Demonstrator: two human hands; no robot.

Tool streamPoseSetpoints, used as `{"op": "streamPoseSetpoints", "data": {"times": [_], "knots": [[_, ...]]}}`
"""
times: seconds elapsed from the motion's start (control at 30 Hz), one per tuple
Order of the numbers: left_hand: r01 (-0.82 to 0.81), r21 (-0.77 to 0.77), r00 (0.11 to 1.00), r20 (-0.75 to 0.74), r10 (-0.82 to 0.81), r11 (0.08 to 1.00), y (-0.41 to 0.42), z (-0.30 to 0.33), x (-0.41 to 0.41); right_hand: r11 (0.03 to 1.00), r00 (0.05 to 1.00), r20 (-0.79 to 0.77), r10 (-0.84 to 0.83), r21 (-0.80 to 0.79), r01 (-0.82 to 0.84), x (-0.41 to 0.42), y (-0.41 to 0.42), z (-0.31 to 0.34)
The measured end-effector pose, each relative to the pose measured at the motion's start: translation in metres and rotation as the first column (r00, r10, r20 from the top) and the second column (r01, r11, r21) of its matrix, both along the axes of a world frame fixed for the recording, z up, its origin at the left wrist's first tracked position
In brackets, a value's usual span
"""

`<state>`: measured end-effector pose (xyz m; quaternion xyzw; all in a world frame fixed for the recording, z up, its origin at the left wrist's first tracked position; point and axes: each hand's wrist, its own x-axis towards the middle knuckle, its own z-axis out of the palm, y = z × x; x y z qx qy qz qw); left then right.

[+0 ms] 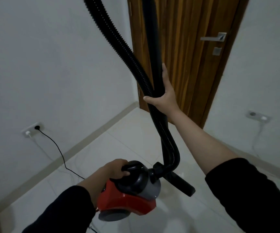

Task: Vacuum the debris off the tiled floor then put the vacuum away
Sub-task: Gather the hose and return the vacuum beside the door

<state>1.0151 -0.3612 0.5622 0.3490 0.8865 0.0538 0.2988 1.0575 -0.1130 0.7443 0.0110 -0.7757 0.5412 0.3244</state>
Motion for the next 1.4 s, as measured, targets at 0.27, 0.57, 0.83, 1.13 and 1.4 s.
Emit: {"op": "streamPoseSetpoints", "data": {"times": [0.27, 0.57, 0.83, 1.13, 1.4], "knots": [[-0.075, 0.185, 0.994, -0.063, 0.088, 0.980, 0.057, 0.012, -0.139, 0.997, 0.996, -0.049, 0.078, 0.025, -0.076, -0.182, 0.060, 0.010], [0.139, 0.098, 0.982, -0.139, -0.125, 0.985, 0.133, 0.008, -0.333, 0.997, 0.994, -0.074, 0.078, 0.025, -0.077, -0.390, 0.129, 0.002], [0.043, 0.049, 0.988, -0.148, -0.035, 0.998, 0.201, -0.014, -0.492, 0.994, 0.987, -0.114, 0.113, 0.028, -0.110, -0.556, 0.203, -0.013], [-0.069, 0.010, 0.991, -0.112, 0.070, 0.998, 0.272, -0.070, -0.647, 0.990, 0.990, -0.046, 0.137, -0.016, -0.137, -0.741, 0.282, -0.064], [-0.116, -0.021, 0.989, -0.097, 0.113, 0.993, 0.313, -0.129, -0.756, 0.990, 0.990, 0.027, 0.135, -0.031, -0.134, -0.869, 0.322, -0.122]]}}
